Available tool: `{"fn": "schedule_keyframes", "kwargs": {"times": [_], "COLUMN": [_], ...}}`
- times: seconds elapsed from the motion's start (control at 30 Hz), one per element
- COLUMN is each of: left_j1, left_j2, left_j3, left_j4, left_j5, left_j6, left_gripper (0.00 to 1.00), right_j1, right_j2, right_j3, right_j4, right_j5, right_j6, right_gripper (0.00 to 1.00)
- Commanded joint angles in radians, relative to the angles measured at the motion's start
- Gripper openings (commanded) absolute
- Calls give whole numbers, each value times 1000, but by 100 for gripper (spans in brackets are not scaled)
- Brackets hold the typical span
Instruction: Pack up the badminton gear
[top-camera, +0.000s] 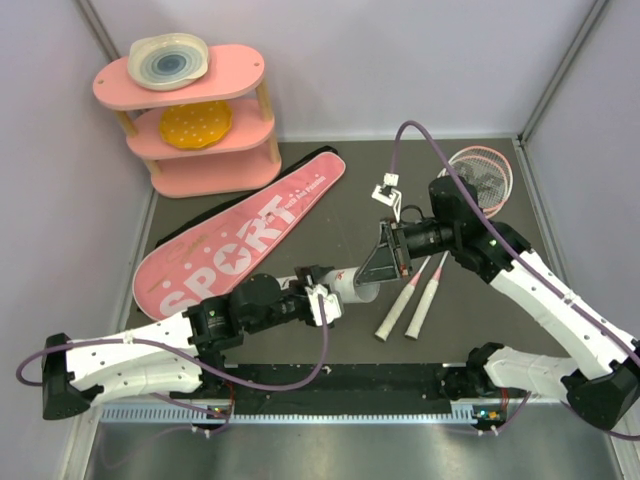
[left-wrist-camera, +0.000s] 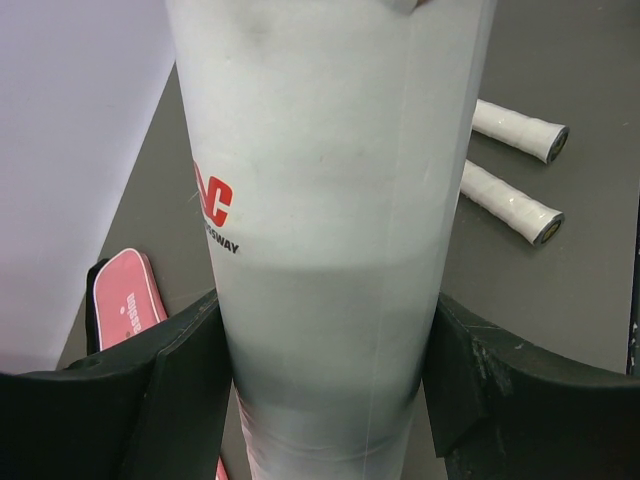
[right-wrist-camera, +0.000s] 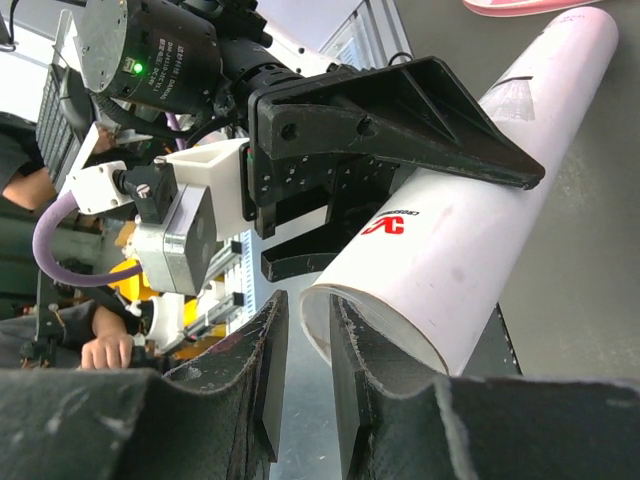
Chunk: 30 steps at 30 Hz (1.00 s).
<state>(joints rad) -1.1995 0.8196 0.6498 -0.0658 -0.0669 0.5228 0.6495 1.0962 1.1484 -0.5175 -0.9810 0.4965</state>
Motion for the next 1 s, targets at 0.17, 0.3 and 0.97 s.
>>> {"fn": "schedule_keyframes", "kwargs": {"times": [0.17,0.3,0.97], "left_j1": [-32,-35,-37], "left_j2": [-68,-71,-39], "left_j3": [5,1,17], "left_j4": [213,218,282], "left_j5": [96,107,-247], "left_j6": [6,6,-40], "left_gripper": [14,14,15], "right_j1": [-19,-17,-13], "right_j2": [50,77,-306], "right_j3": [-47,-88,-144], "right_j4": [80,171,85], "right_j5": [36,-13,599], "right_j6": [-52,-9,-52], "right_gripper": [24,24,81]}}
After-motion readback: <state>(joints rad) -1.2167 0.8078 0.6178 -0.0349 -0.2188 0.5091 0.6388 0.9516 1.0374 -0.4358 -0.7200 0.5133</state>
